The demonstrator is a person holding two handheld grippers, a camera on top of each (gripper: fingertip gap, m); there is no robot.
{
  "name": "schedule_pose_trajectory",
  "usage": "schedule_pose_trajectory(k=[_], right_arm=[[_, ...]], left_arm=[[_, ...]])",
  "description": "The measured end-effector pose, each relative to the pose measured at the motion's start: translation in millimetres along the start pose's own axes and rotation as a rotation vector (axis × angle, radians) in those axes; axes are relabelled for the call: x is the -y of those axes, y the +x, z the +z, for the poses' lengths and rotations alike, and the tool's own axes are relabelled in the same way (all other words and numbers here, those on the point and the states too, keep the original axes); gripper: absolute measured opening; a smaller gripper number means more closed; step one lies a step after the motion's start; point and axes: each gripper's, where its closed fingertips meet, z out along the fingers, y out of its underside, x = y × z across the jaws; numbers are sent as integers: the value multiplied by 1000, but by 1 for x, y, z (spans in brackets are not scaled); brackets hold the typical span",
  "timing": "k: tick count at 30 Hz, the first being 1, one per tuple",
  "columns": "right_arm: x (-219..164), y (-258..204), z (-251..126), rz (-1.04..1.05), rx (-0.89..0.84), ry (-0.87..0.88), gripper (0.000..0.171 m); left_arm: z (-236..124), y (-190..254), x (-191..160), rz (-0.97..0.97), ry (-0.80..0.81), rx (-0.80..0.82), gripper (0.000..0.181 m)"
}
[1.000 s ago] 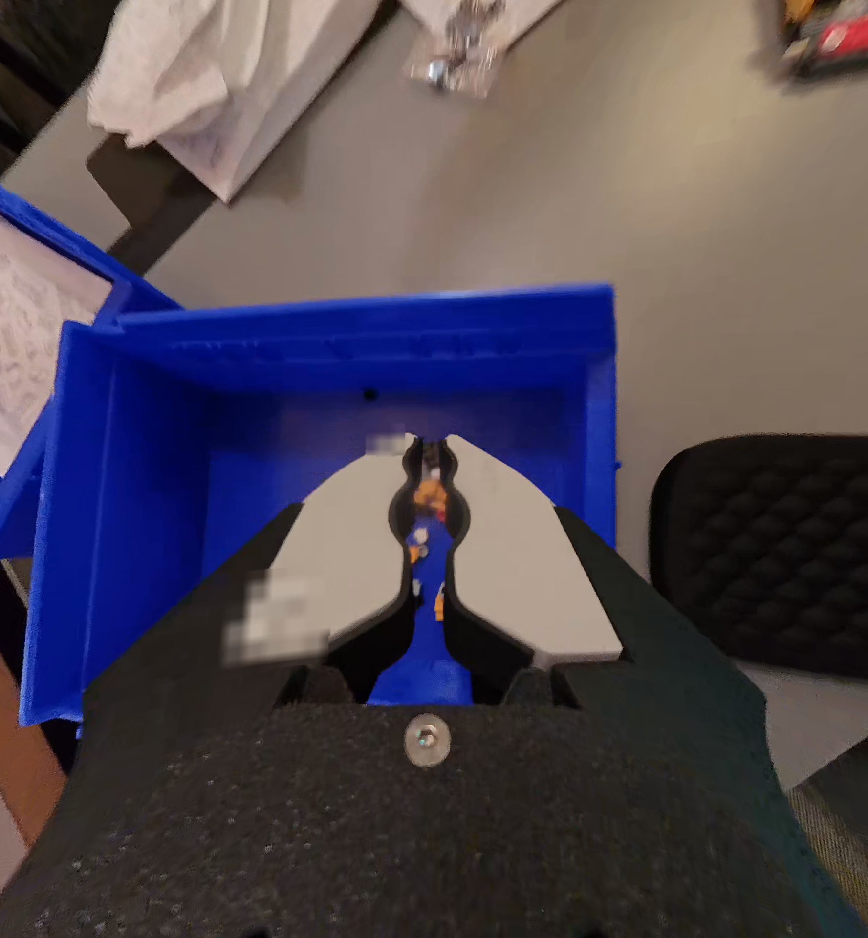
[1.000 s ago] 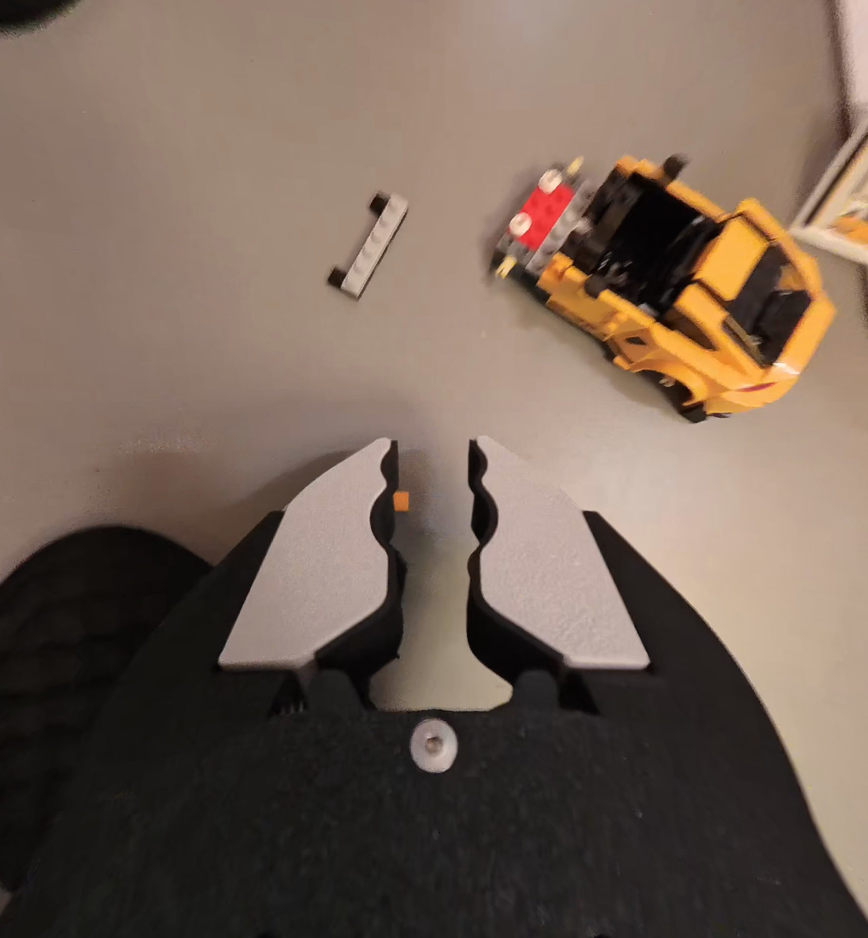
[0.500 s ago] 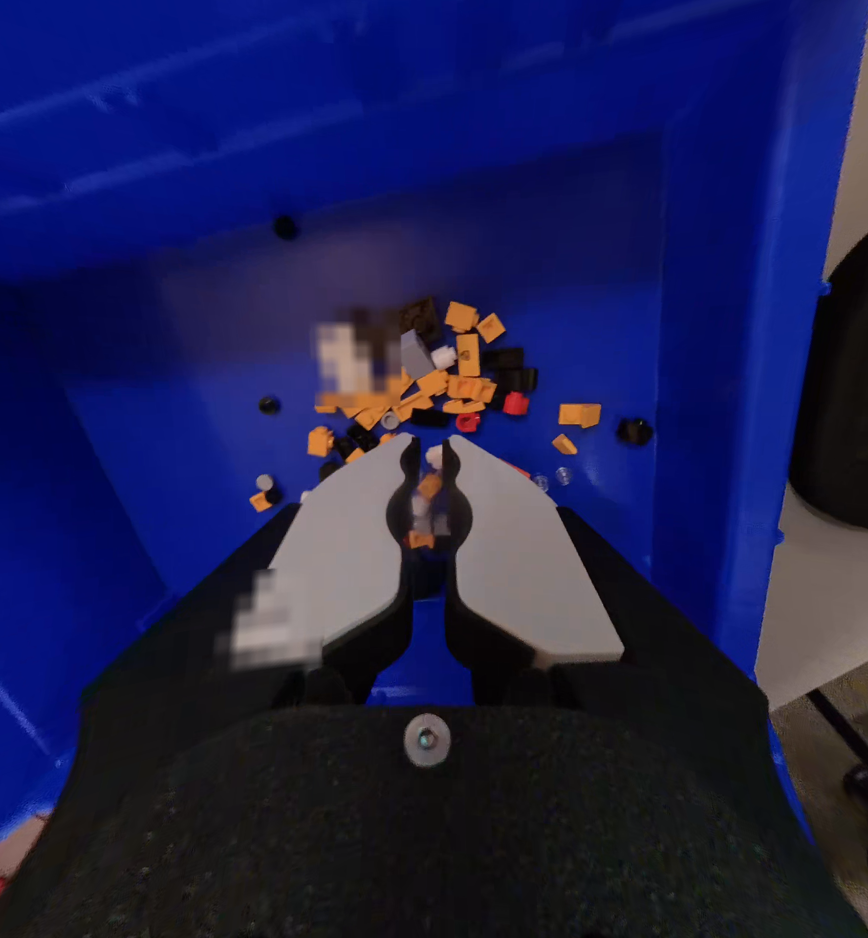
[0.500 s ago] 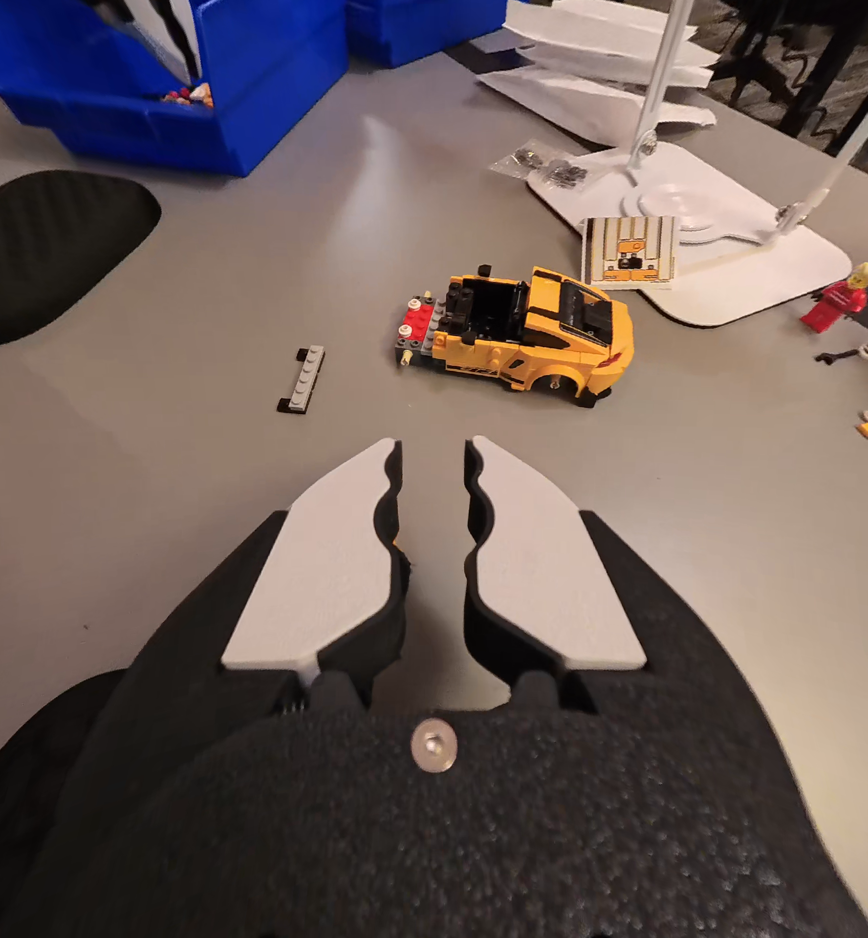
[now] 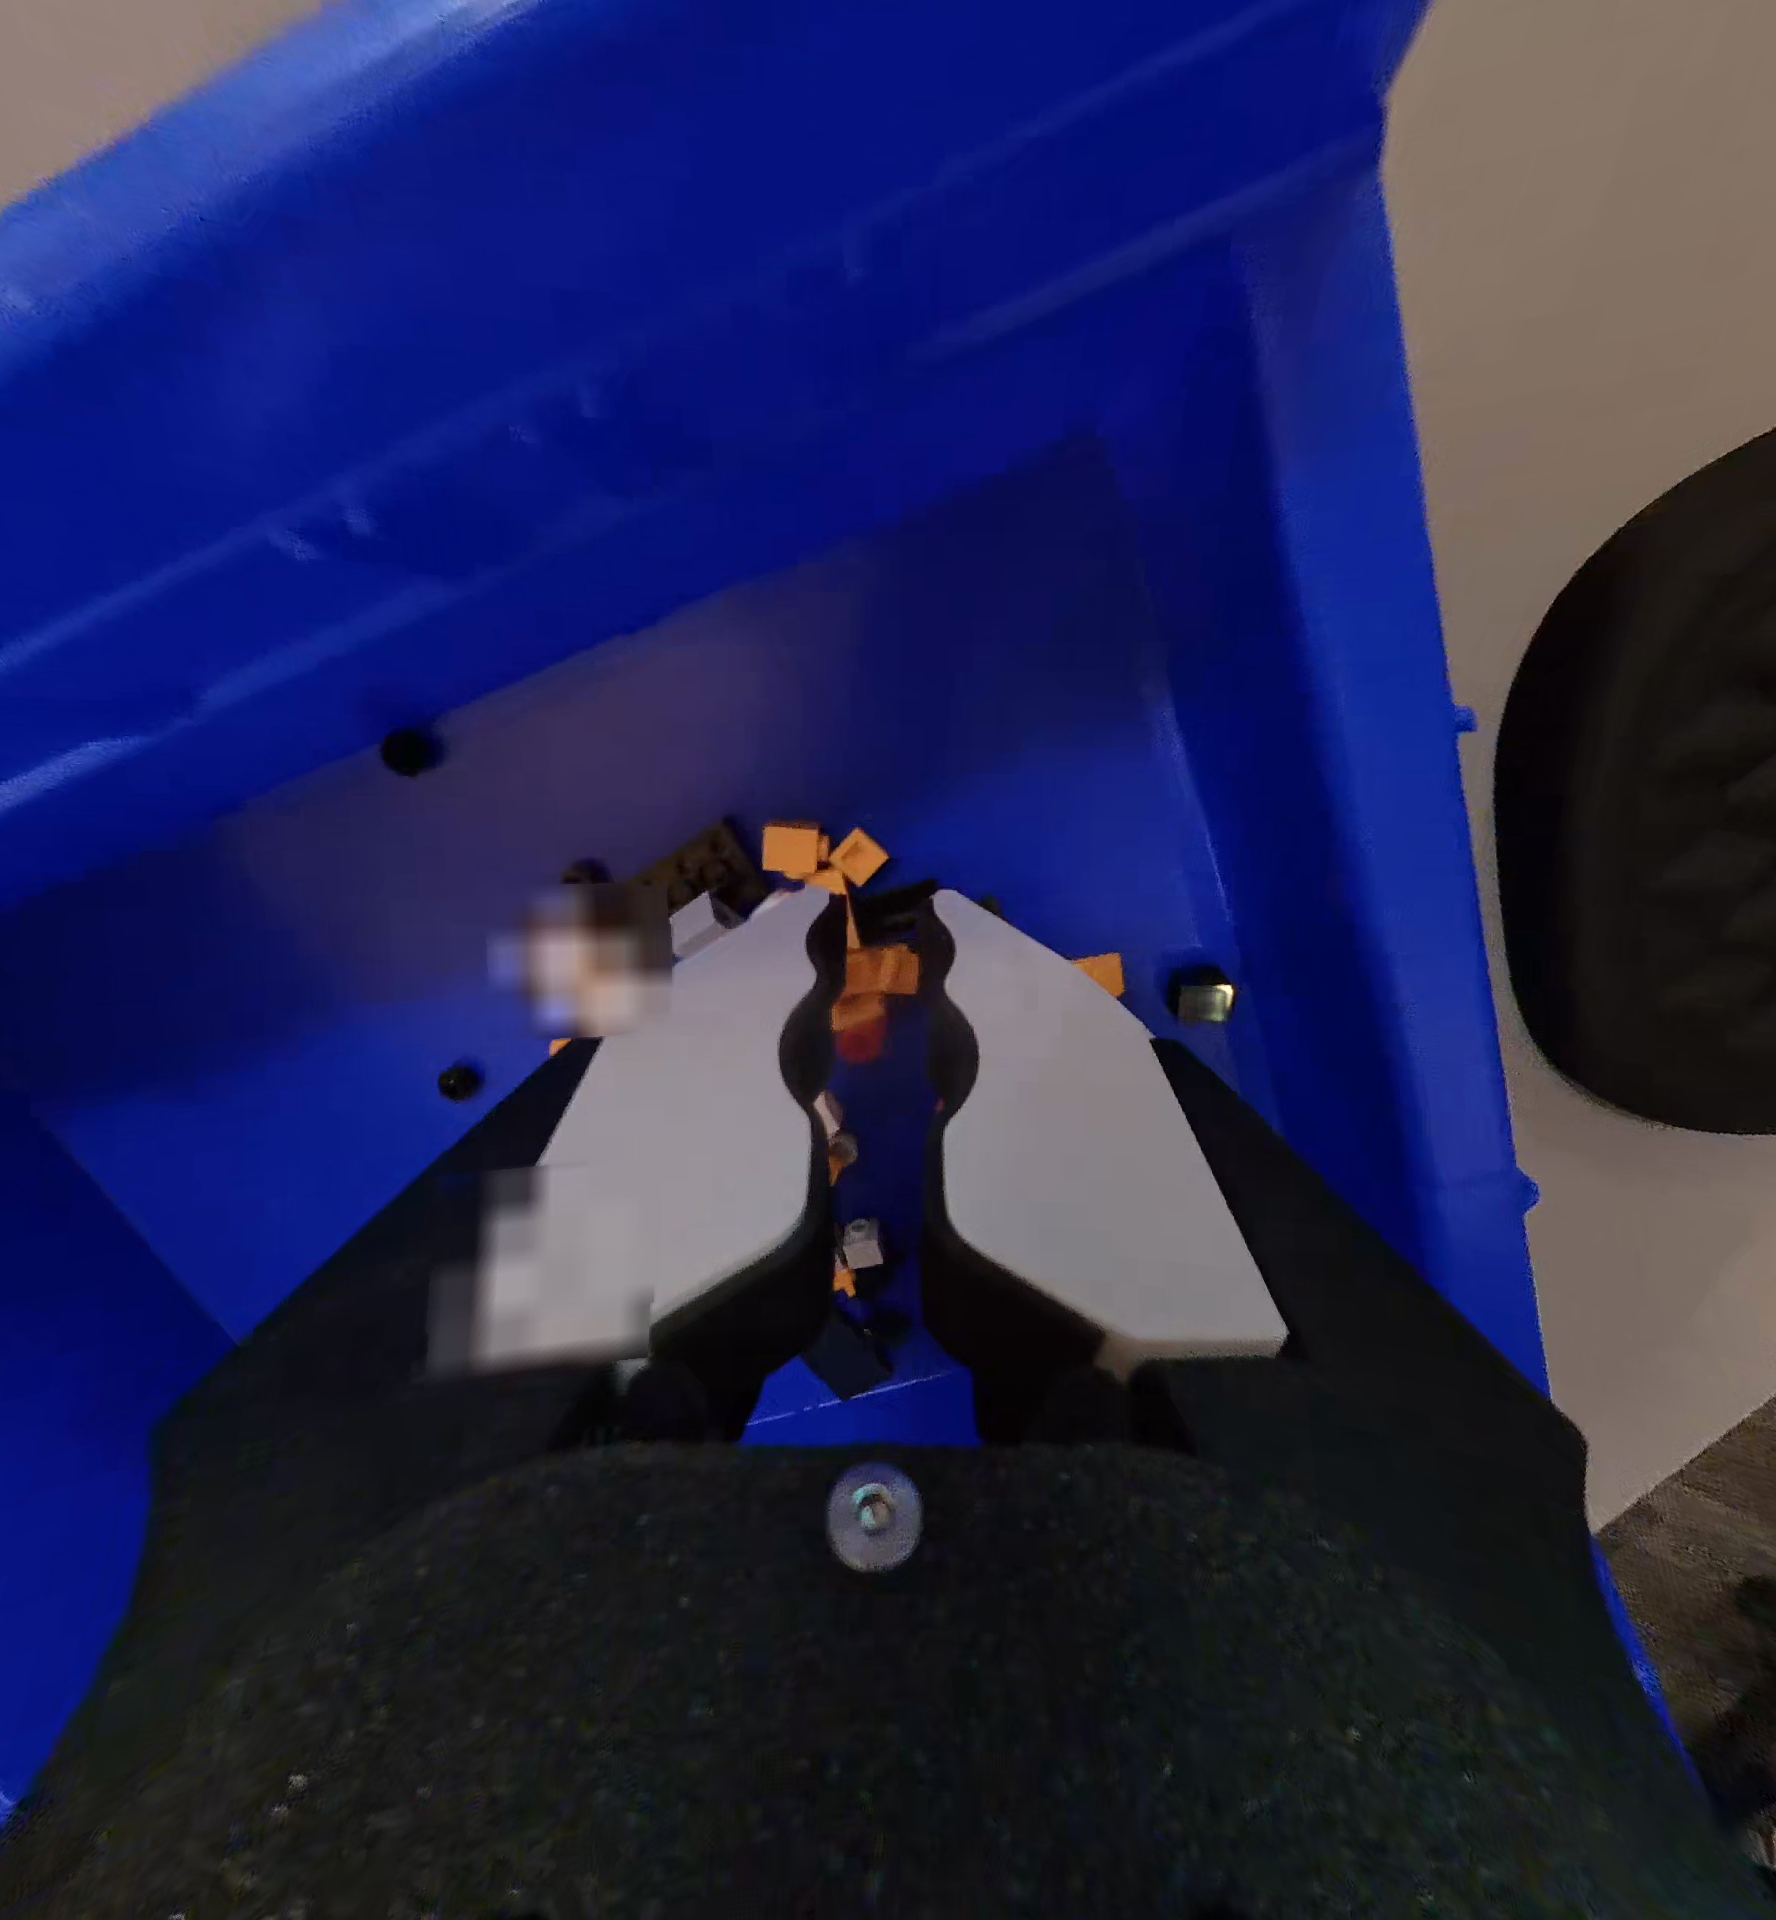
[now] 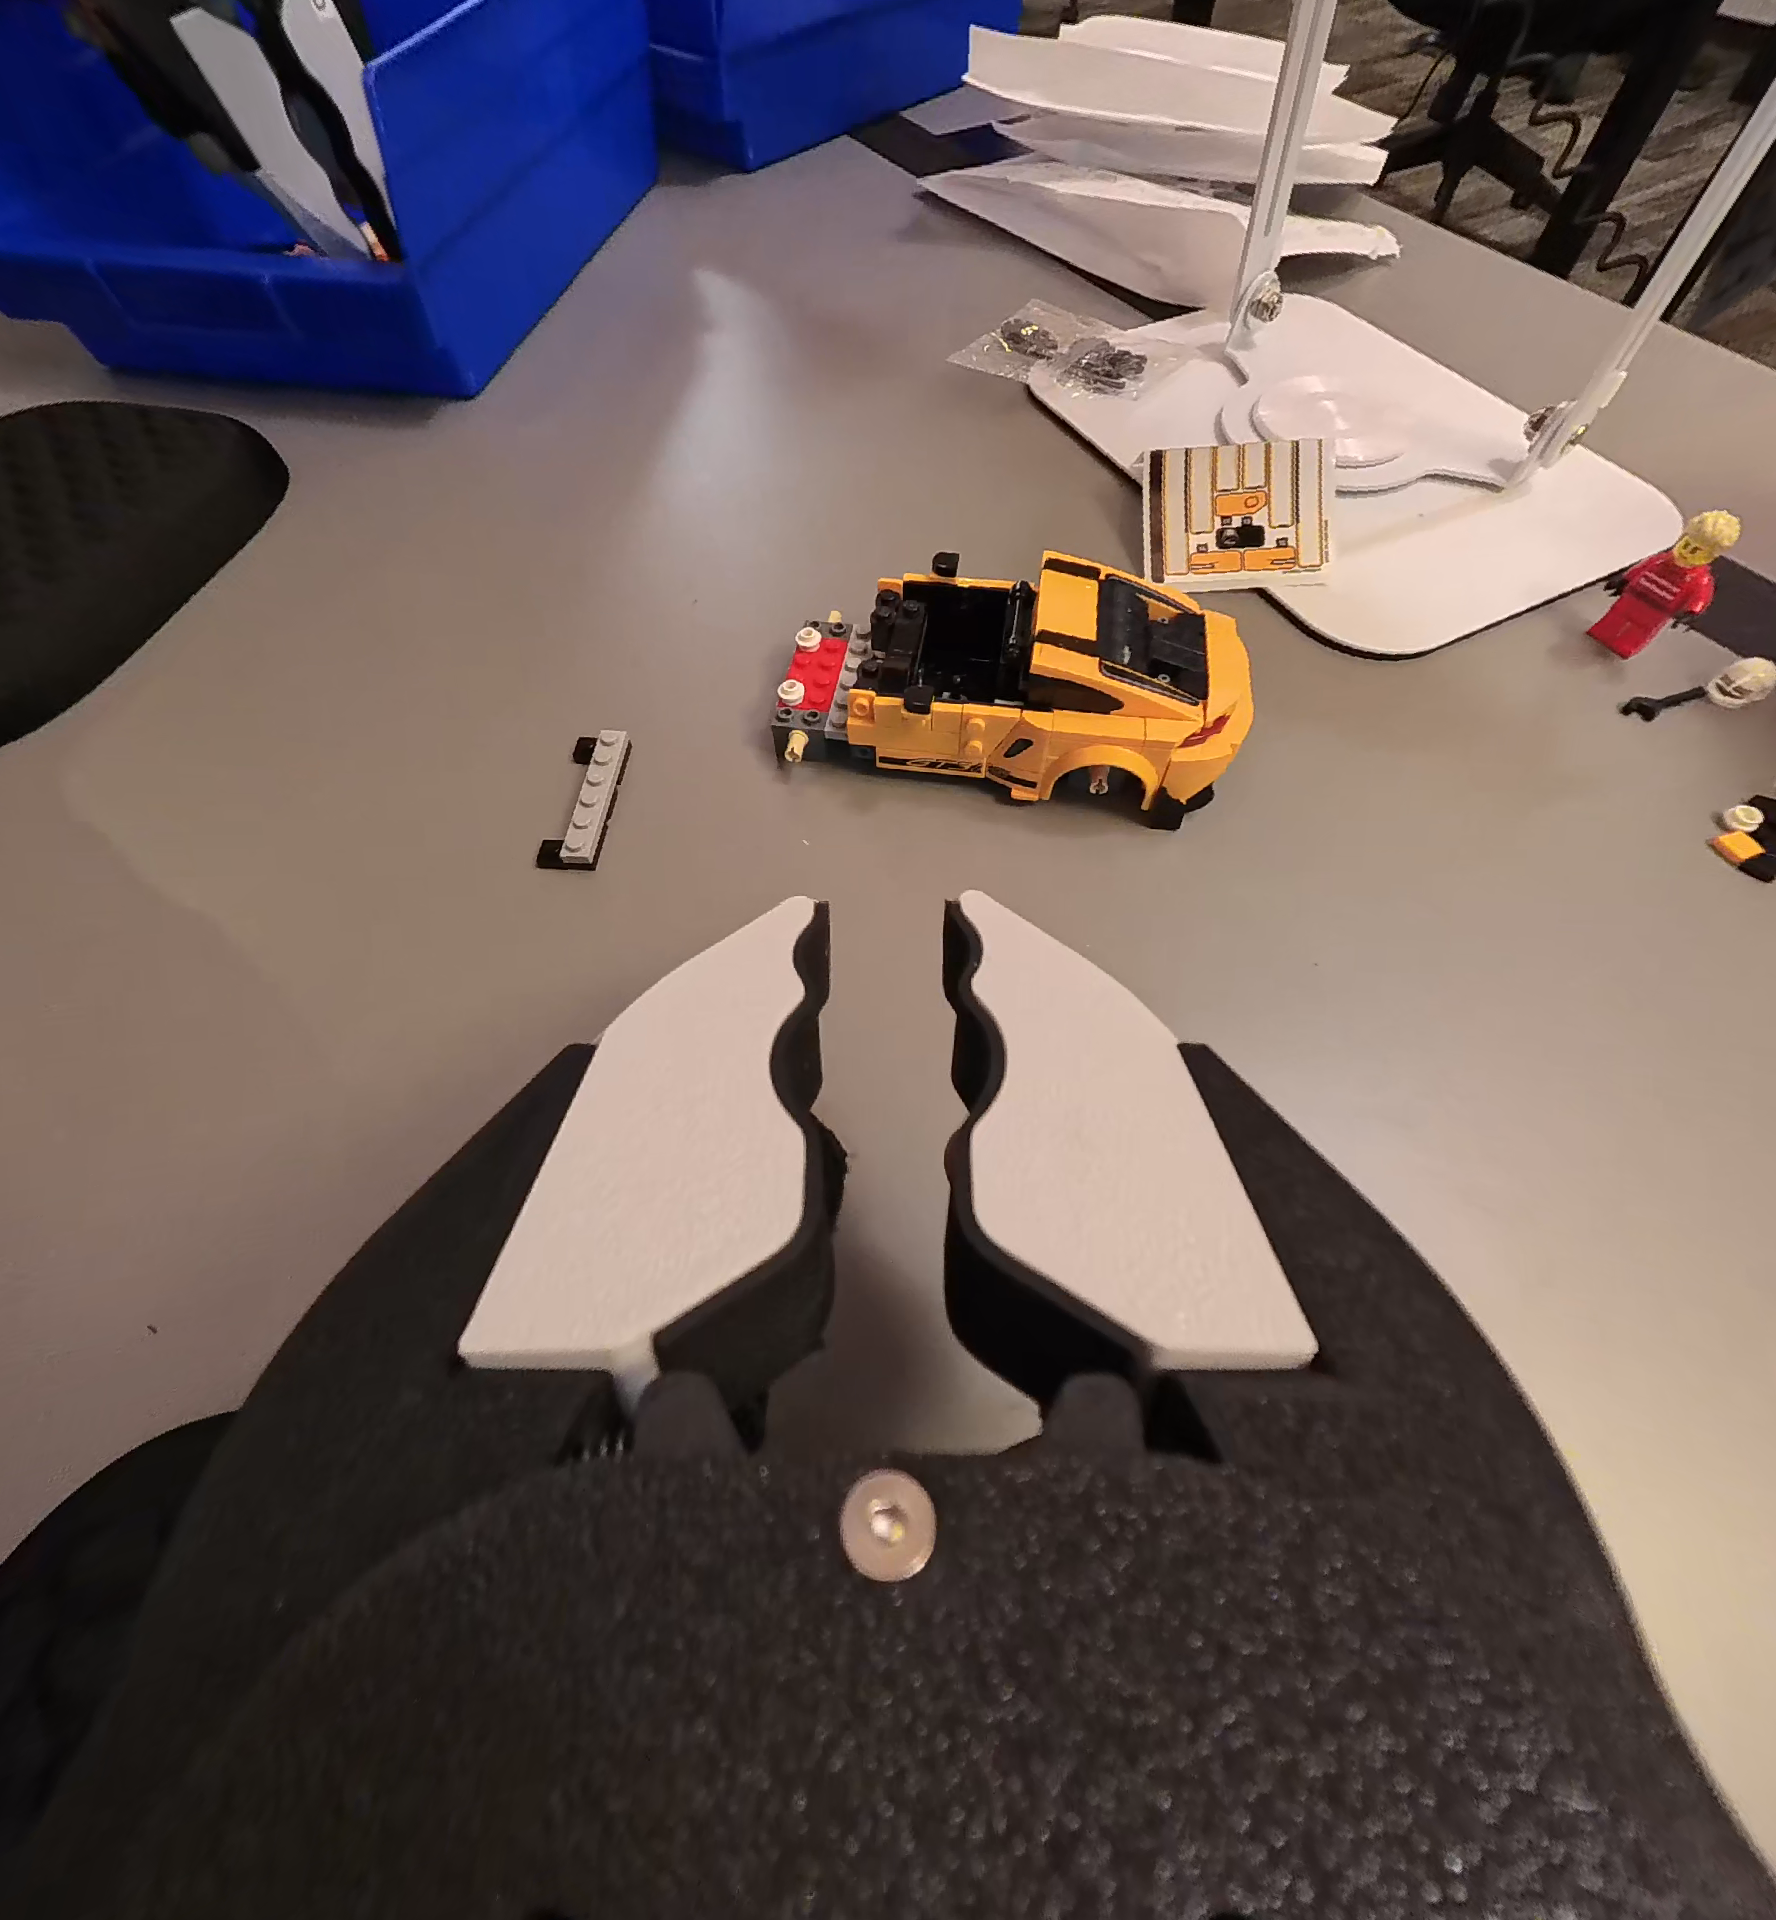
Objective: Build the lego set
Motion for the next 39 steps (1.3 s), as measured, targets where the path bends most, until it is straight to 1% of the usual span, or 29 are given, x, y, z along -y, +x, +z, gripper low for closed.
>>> schedule_pose_trajectory(k=[6,11,14,21,24,32,33,35,37,39], right_arm=[[-1,0,1,-7,-9,-5,19],[0,1,0,1,-15,3,18],[0,2,0,4,-14,5,18],[0,2,-1,13,-14,11,18],[0,3,-1,16,-16,13,18],[0,3,-2,25,-14,22,18],[0,3,-2,27,-13,23,18],[0,4,-2,30,-13,24,18],[1,4,-2,30,-13,26,18],[1,3,-3,24,-15,32,18]], left_arm=[[7,0,4,8,-15,-1,13],[7,-4,8,38,-33,20,17],[4,-5,12,66,-32,21,16],[-6,0,17,182,-88,-51,14],[0,-3,17,228,-112,-55,16],[13,-8,7,246,-158,-81,14],[13,-9,7,243,-154,-78,13],[13,-11,8,233,-145,-68,5],[12,-15,7,223,-138,-46,5],[3,-16,13,197,-76,-32,5]])
